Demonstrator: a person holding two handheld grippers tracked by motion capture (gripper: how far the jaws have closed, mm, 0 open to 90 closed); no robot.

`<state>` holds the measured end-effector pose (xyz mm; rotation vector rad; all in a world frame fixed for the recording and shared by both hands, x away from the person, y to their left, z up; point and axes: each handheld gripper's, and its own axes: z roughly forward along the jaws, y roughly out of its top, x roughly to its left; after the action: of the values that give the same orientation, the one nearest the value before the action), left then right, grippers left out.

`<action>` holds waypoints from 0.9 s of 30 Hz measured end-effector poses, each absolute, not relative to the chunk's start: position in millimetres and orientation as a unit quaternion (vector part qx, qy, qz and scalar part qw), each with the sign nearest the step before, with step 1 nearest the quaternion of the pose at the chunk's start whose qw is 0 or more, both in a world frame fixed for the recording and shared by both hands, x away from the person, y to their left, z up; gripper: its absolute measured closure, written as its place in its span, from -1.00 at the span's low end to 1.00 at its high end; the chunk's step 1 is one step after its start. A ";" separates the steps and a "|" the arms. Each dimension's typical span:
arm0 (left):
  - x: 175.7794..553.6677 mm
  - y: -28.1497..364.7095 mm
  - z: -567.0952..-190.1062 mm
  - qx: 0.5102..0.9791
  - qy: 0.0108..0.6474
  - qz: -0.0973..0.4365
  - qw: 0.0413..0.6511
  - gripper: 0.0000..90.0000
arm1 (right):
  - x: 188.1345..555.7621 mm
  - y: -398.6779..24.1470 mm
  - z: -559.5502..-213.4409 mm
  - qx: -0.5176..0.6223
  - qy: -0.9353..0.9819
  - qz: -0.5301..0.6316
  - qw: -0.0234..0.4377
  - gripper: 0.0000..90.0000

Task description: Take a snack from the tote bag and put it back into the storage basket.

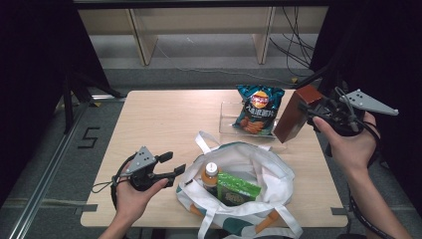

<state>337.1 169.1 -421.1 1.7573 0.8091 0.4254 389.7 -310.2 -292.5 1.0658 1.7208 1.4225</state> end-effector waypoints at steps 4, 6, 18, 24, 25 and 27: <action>337.4 169.2 -421.2 0.741 0.341 0.177 0.551 -0.22 | 395.1 -308.8 -294.1 0.420 0.652 0.540 0.327 -0.12; 337.3 168.9 -421.2 0.742 0.342 0.178 0.549 -0.22 | 397.7 -308.3 -295.2 0.421 0.652 0.537 0.330 -0.12; 337.6 169.1 -421.3 0.740 0.339 0.176 0.553 -0.22 | 411.4 -307.8 -302.7 0.442 0.646 0.525 0.335 -0.12; 337.0 170.5 -420.4 0.742 0.341 0.179 0.549 -0.22 | 417.3 -305.0 -305.9 0.458 0.640 0.519 0.335 -0.12; 336.7 170.5 -420.4 0.742 0.341 0.179 0.549 -0.22 | 419.0 -305.8 -306.7 0.454 0.643 0.517 0.337 -0.12; 336.5 170.5 -420.9 0.742 0.341 0.179 0.549 -0.22 | 420.6 -305.5 -307.9 0.459 0.643 0.515 0.332 -0.12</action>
<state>336.5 170.5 -420.9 1.7568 0.8064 0.4238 420.6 -305.5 -307.9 1.1985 1.6808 1.3466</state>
